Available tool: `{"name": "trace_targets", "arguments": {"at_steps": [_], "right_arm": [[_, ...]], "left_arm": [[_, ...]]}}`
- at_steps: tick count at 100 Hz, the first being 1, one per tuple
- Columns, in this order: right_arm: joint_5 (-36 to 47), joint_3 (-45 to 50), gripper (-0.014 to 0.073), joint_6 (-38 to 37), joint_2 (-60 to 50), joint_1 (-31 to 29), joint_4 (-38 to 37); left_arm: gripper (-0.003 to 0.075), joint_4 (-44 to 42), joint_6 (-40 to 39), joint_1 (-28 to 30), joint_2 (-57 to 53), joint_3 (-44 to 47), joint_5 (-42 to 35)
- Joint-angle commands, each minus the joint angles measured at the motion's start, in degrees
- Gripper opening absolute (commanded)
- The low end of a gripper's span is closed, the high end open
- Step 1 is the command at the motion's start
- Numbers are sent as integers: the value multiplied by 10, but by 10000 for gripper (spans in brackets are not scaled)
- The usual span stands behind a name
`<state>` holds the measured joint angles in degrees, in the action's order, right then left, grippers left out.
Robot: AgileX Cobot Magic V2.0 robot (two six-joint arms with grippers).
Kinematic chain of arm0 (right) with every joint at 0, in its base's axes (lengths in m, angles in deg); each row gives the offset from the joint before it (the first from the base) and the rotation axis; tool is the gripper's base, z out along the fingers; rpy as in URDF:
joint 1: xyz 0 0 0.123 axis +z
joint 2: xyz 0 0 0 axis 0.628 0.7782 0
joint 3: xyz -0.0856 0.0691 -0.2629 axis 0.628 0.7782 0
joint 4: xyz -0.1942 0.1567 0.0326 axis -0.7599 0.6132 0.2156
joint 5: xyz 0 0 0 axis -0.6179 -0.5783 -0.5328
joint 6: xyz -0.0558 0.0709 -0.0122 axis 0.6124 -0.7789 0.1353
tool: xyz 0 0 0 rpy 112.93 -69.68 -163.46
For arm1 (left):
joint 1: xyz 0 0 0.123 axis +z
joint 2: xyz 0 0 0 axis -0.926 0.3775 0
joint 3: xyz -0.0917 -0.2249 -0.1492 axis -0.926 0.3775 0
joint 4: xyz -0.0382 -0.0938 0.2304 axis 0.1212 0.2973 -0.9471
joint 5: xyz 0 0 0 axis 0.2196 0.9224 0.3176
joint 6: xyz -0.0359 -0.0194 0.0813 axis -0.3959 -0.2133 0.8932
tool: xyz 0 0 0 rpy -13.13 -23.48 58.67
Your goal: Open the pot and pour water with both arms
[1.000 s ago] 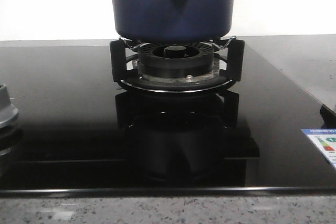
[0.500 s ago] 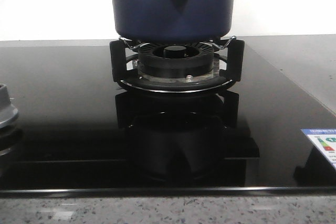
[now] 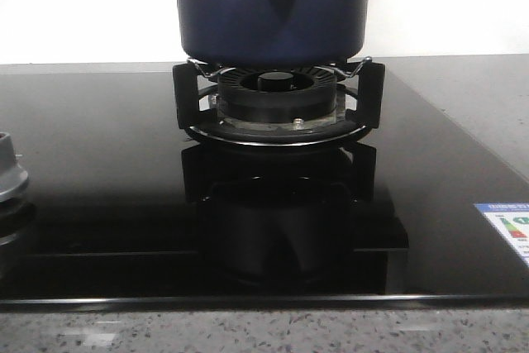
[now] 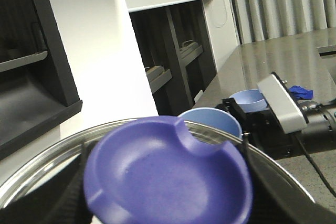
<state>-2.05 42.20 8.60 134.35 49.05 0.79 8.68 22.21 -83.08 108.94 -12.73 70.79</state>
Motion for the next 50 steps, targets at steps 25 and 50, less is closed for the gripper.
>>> {"name": "trace_targets", "arguments": {"at_steps": [25,50], "right_arm": [[-38,-133,248,0,68,49,-106],[-44,-184,248,0,105,51,-175]], "left_arm": [[291,53,-6,2,-15,-20,-4],[291,53,-6,2,-15,-20,-4]]}}
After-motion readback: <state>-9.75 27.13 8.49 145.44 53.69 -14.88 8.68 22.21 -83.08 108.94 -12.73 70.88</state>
